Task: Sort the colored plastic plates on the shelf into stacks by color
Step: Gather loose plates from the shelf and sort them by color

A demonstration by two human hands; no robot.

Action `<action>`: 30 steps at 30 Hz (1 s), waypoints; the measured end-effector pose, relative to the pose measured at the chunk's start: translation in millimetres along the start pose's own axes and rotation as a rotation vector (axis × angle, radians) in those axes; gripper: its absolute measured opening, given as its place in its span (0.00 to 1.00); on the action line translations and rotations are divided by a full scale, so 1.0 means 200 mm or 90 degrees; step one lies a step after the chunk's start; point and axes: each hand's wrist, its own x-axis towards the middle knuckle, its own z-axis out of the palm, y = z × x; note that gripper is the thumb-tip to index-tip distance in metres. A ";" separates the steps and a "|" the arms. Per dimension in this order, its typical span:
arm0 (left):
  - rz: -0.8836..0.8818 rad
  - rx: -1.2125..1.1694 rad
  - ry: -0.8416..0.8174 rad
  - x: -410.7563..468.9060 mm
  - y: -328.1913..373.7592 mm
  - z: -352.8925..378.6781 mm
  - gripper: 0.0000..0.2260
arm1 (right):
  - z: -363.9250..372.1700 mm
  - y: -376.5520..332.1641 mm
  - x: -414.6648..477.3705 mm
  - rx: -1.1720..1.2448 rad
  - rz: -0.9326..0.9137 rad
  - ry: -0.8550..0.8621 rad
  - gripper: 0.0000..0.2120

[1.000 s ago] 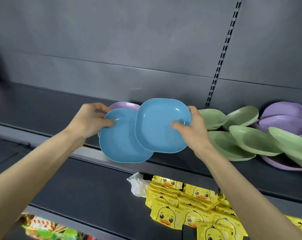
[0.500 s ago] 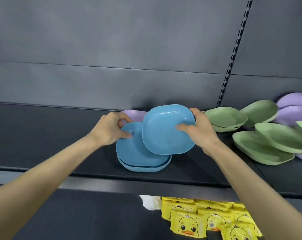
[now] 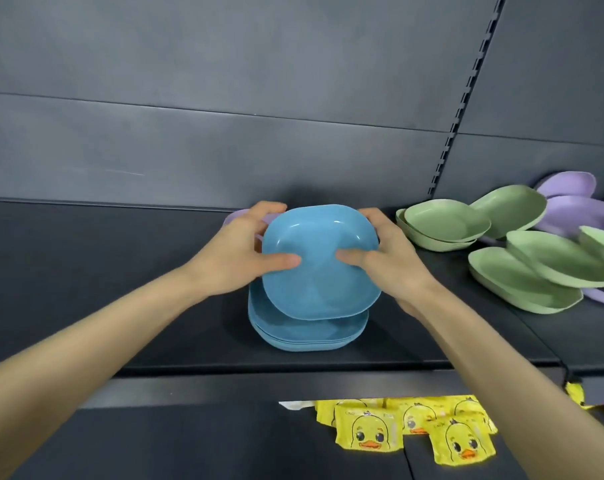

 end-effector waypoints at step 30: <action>0.136 0.506 -0.114 0.14 0.23 0.02 0.17 | -0.22 -0.12 0.09 -0.606 -0.122 -0.148 0.23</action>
